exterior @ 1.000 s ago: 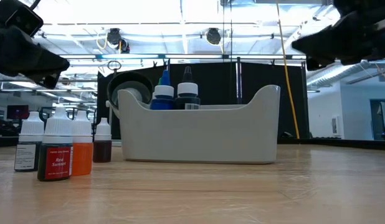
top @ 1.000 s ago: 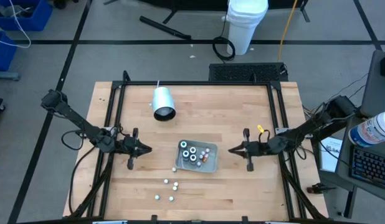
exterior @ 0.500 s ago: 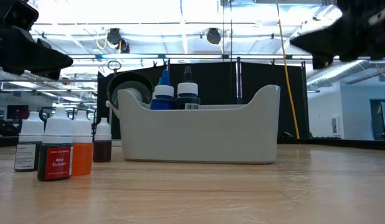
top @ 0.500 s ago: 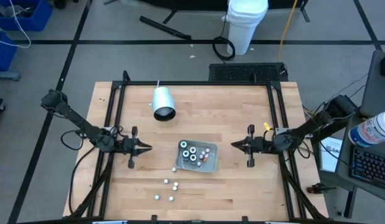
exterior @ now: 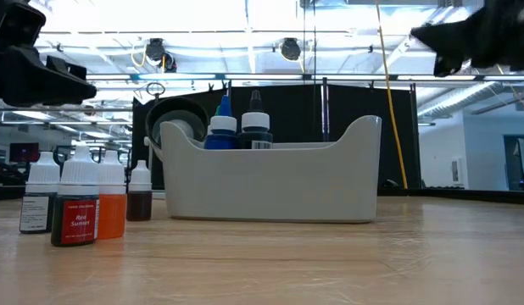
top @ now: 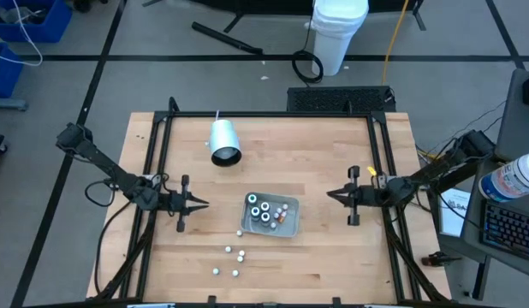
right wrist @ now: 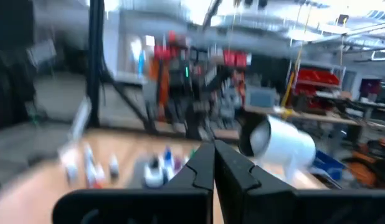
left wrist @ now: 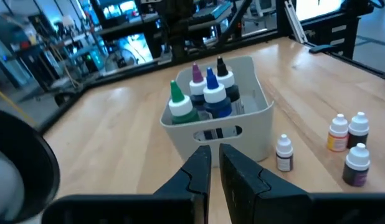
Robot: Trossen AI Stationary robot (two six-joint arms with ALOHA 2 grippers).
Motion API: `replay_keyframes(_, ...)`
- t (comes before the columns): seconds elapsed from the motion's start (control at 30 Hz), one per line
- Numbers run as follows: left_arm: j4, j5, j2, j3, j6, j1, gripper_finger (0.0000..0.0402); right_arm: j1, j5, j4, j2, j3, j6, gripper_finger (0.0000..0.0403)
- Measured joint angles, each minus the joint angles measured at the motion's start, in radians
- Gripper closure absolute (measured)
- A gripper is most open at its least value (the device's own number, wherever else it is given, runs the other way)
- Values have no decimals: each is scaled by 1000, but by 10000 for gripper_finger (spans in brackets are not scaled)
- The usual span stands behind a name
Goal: Pick & Place food coloring
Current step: Put the black food coloring bottle into the gray bin
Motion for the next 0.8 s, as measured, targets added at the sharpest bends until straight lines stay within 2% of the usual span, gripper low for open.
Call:
replay_keyframes(0.13, 25, -3, 0, 0, 41, 0, 360, -25, -17, -52, -73, -26, 60, 403)
replay_keyframes(0.33, 47, 4, 0, 0, 13, 0, 360, -42, -27, -99, -99, -27, 61, 403)
replay_keyframes(0.4, 43, 36, 0, 0, -52, 0, 360, -41, -35, -99, -98, -28, 51, 403)
replay_keyframes(0.5, 9, 139, 1, 17, -105, -18, 360, -41, -62, -82, -99, -28, 29, 403)
replay_keyframes(0.63, -154, 131, 36, 153, -199, -82, 360, -40, -72, -59, -99, -29, 25, 403)
replay_keyframes(0.8, -493, 80, 196, 447, -321, -177, 360, -40, -71, -45, -99, -30, 25, 403)
